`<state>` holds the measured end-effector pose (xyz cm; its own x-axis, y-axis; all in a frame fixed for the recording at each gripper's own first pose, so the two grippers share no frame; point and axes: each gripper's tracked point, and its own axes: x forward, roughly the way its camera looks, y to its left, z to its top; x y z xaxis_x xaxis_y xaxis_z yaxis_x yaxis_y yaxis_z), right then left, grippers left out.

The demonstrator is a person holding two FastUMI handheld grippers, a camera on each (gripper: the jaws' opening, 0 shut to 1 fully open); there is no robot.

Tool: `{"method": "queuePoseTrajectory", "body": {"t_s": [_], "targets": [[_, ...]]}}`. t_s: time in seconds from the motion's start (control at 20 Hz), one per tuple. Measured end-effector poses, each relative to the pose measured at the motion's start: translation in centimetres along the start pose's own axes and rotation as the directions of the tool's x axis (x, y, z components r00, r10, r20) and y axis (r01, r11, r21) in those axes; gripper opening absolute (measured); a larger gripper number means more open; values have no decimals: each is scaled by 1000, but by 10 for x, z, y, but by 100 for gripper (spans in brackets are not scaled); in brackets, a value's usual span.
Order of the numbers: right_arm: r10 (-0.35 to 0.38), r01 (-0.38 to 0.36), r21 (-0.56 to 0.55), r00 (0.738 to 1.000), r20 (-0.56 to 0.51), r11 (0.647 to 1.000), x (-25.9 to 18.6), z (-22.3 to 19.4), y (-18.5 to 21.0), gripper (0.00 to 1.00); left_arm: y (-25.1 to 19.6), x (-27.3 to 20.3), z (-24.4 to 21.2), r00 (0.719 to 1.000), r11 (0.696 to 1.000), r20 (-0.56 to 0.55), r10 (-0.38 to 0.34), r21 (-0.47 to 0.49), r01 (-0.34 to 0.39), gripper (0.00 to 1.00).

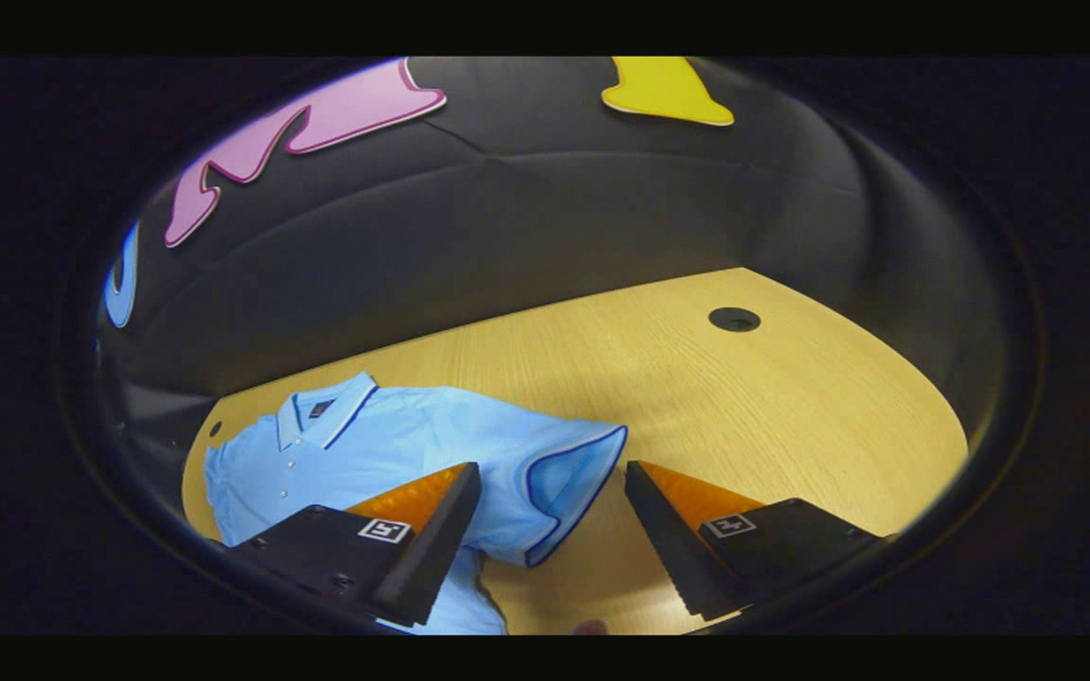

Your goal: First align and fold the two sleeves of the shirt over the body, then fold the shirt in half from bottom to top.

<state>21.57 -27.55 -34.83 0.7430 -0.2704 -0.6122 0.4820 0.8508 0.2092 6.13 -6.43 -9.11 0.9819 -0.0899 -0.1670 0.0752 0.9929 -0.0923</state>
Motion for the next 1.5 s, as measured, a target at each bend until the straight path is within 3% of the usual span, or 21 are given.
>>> {"method": "queuePoseTrajectory", "body": {"t_s": [0.2, 0.3, 0.35, 0.4, 0.5, 0.6, 0.65, 0.7, 0.75, 0.8, 0.9, 1.0, 1.1, 1.2, 1.3, 1.45, 1.5], "targets": [[-42, 43, 21, 997, -62, 999, 7, -10, -10, 90, 4, 1, -3, 1000, 1000, -10, 7, 1, -7, 96], [-83, 82, -20, 995, -57, 996, 13, -8, -15, 88, 7, 3, -3, 1000, 1000, -11, 10, 2, -10, 96], [-99, 96, -56, 994, -55, 994, 14, -7, -15, 80, 9, 3, -3, 1000, 1000, -10, 11, 1, -11, 96], [-116, 109, -100, 991, -72, 989, 15, -10, -15, 89, 10, 3, -1, 1000, 1000, -7, 11, 1, -11, 97], [-129, 113, -179, 988, -81, 977, 16, -10, -12, 89, 14, 6, -1, 1000, 1000, -4, 20, 3, -20, 96], [-152, 131, -155, 979, -136, 979, 17, -11, -10, 90, 18, 4, 0, 1000, 1000, 1, 27, -2, -27, 97], [-164, 139, -149, 971, -172, 979, 17, -11, -10, 90, 20, 2, 0, 1000, 1000, 4, 30, -5, -30, 96], [-166, 138, -151, 967, -193, 979, 18, -11, -10, 81, 23, 1, 1, 999, 999, 6, 32, -6, -32, 96], [-163, 134, -149, 967, -198, 980, 21, -11, -10, 90, 25, 1, -2, 999, 999, 5, 37, -7, -37, 97], [-163, 134, -153, 967, -196, 979, 18, -10, -9, 84, 29, 0, -3, 999, 999, -1, 42, -6, -42, 96], [-151, 121, -161, 970, -191, 979, 20, -11, -7, 84, 33, -1, -8, 999, 999, -11, 50, -9, -50, 96], [-135, 104, -169, 973, -185, 980, 23, -13, -1, 72, 38, -2, -8, 998, 998, -14, 57, -3, -57, 96], [-106, 75, -175, 978, -179, 982, 25, -13, 6, 53, 41, -2, -10, 998, 998, -16, 59, 2, -59, 96], [-104, 77, -169, 982, -155, 983, 24, -12, 9, 22, 43, -2, -11, 998, 998, -20, 62, 7, -62, 96], [-100, 77, -169, 986, -134, 983, 27, -11, 12, 8, 47, -3, -12, 997, 998, -23, 67, 6, -67, 96], [-81, 60, -136, 985, -149, 989, 26, -10, 16, 0, 53, -4, -16, 997, 997, -26, 70, -5, -71, 97], [-87, 68, -128, 985, -152, 990, 26, -10, 14, 5, 55, -4, -16, 997, 997, -26, 69, -13, -70, 97]]}}
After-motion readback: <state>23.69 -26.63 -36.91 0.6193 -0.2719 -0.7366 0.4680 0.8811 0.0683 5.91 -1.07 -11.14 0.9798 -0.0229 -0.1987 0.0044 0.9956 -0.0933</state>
